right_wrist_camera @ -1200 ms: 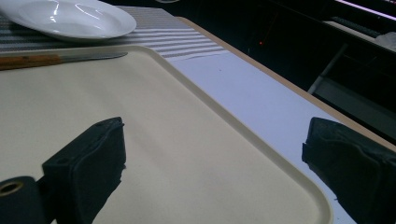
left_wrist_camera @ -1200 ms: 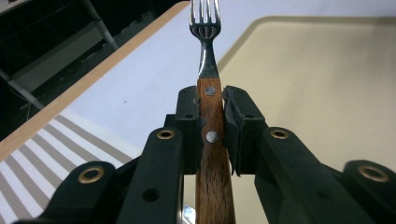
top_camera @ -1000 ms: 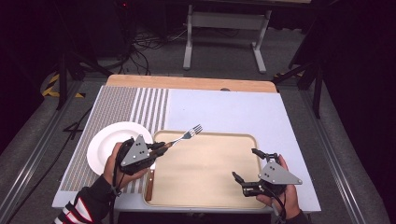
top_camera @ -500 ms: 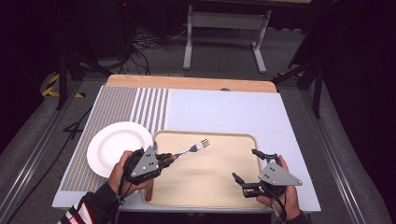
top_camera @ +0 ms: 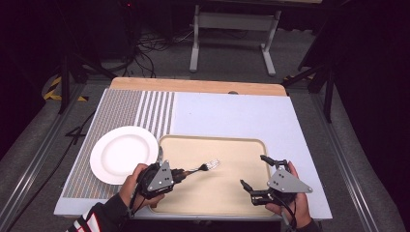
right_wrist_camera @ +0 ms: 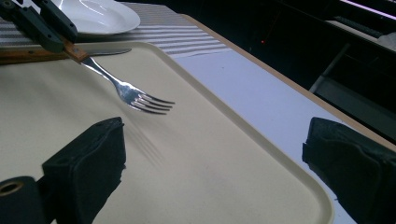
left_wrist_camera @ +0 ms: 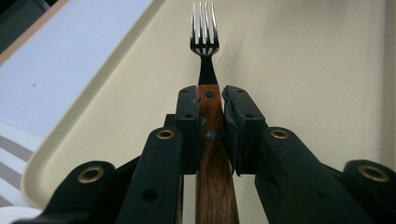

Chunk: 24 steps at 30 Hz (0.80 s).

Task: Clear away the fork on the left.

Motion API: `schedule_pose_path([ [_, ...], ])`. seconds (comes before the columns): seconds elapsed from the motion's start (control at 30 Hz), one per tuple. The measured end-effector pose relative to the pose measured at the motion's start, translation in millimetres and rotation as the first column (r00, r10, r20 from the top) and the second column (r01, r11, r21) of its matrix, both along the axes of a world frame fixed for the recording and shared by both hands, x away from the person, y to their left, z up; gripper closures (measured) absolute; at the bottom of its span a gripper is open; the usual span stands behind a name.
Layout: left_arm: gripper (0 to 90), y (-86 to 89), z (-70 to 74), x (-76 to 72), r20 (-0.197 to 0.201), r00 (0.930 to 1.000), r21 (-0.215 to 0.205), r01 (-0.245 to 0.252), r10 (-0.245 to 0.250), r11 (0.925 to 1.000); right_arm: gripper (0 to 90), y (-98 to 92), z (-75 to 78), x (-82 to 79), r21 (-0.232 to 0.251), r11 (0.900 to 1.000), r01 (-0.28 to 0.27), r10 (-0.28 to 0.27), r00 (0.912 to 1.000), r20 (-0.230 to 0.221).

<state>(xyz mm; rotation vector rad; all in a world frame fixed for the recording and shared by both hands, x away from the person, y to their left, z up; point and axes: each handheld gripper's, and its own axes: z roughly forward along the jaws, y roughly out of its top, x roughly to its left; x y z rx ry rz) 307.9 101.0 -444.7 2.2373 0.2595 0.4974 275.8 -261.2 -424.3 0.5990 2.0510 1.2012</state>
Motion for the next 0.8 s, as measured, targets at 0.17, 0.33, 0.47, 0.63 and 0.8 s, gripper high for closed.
schedule_pose_path([
  [0.17,77.1,-3.4,-5.8,-5.1,-0.015,0.9999,0.017,0.006,-0.006,0.9998,6.4,0.4,-0.4,-0.2,-0.001,1.0,-0.002,0.002,1.0,-0.003],
  [0.33,77.1,-6.5,-11.5,-10.3,-0.012,0.9999,0.038,0.011,-0.011,0.9992,6.4,1.5,-1.1,0.0,-0.01,1.0,-0.002,0.002,1.0,-0.005],
  [0.47,77.0,-8.9,-16.9,-16.1,-0.035,0.9993,0.057,0.016,-0.014,0.9982,6.3,2.1,-1.6,-0.1,-0.015,1.0,0.0,0.0,1.0,-0.007],
  [0.63,76.8,-10.2,-22.9,-21.2,-0.044,0.9989,0.064,0.021,-0.018,0.9977,6.1,1.8,-2.4,1.6,-0.021,0.999,0.025,-0.025,0.9996,-0.012],
  [0.8,80.7,-9.9,-25.6,-25.4,-0.075,0.9963,0.063,0.045,-0.04,0.997,6.2,1.4,-2.4,1.8,-0.022,0.999,0.033,-0.033,0.9993,-0.014],
])
